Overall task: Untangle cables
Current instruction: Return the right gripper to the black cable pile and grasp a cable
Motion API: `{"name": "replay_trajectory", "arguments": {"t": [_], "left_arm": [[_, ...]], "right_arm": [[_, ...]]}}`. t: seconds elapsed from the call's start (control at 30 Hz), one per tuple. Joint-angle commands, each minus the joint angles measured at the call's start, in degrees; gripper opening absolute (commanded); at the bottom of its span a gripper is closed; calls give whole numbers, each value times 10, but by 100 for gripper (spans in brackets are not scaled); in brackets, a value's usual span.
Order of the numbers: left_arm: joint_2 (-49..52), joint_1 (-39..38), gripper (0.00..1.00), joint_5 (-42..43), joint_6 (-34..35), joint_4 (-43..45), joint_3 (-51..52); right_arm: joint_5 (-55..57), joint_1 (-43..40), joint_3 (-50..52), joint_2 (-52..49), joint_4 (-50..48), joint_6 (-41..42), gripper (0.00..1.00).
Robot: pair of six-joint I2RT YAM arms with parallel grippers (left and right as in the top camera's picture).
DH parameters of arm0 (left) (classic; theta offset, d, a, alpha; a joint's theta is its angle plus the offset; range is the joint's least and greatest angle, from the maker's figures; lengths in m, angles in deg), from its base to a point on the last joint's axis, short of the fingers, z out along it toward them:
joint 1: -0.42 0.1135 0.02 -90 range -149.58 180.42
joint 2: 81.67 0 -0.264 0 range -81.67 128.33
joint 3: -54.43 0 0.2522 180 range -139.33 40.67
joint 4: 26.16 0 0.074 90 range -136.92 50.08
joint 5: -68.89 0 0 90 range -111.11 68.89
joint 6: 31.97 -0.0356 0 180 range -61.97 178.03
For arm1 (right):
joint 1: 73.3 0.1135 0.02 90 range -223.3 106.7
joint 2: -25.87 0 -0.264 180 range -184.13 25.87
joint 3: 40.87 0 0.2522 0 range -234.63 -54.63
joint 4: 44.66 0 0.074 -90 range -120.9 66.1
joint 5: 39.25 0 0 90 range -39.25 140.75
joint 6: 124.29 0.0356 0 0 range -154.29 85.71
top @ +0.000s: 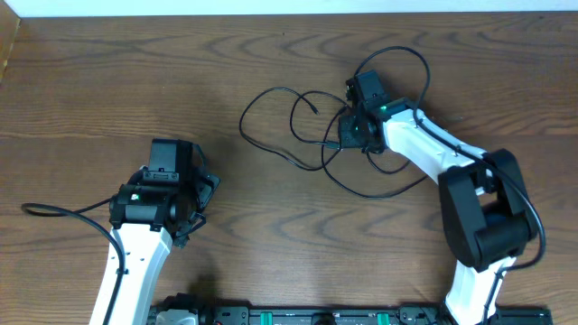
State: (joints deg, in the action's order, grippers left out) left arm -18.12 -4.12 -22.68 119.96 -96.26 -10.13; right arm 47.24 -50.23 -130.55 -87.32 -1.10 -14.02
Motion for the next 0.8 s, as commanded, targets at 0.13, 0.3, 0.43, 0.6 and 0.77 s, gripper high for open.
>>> {"name": "replay_trajectory", "arguments": {"t": [0.13,0.3,0.43,0.6,0.77], "left_arm": [[1,3,98,0,7,-1,-8],[1,3,98,0,7,-1,-8],[1,3,98,0,7,-1,-8],[1,3,98,0,7,-1,-8],[1,3,98,0,7,-1,-8]], "right_arm": [[-172,-13,-1,158,-12,-42,1],[-287,-28,-1,193,-23,-41,1],[-353,-28,-1,189,-31,-45,1],[-393,-33,-1,189,-103,-57,1],[-259,-26,-1,184,-57,-70,25]]}}
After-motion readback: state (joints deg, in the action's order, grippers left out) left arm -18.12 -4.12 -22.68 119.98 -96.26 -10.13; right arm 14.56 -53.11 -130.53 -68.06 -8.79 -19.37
